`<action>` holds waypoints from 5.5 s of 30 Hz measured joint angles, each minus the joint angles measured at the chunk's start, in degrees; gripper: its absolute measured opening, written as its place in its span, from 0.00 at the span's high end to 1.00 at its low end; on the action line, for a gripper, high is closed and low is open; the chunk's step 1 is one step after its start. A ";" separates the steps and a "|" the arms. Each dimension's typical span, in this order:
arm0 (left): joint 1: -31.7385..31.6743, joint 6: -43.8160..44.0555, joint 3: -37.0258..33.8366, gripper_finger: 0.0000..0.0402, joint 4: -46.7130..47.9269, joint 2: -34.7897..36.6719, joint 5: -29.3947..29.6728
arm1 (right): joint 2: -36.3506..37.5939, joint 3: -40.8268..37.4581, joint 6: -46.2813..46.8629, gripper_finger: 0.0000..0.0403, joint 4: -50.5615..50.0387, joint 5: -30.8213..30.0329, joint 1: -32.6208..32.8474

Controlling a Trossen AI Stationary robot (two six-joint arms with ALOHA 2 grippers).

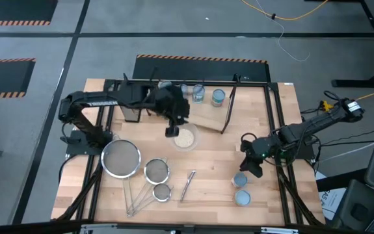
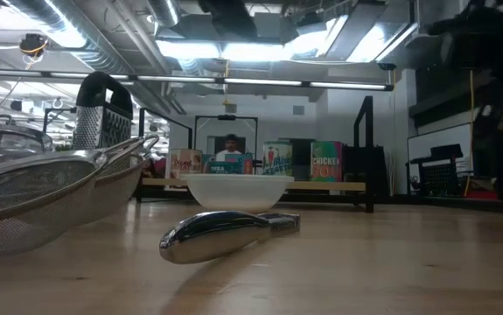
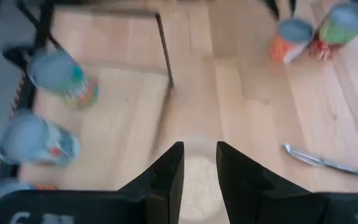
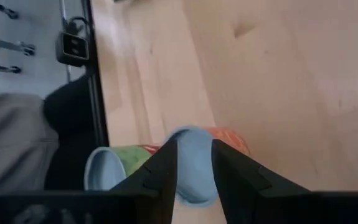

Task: Pick and place cans onto a shelf
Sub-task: Put the canned sauce on the shelf, then put the canned spaghetti sauce on the shelf

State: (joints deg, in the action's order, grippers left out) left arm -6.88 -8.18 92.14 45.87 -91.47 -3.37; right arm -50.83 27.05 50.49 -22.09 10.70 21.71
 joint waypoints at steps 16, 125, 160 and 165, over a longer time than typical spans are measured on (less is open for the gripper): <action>16.09 12.64 -28.89 0.78 -37.38 0.64 5.58 | -7.92 0.00 7.75 0.74 -1.11 -6.16 10.75; 25.56 13.62 -71.19 0.78 -79.35 24.99 15.91 | -63.95 68.32 -58.44 0.97 -26.02 -3.39 -46.72; 25.56 13.64 -71.19 0.78 -79.35 24.99 15.93 | -63.95 69.05 -58.24 0.80 -27.92 -3.59 -46.72; 25.56 13.66 -71.19 0.79 -79.35 24.99 15.93 | -63.87 73.29 -58.35 0.80 -33.56 -3.57 -46.72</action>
State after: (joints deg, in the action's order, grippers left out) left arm 18.68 5.48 20.95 -33.47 -66.48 12.56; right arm -114.69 100.34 -7.86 -55.65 7.13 -25.02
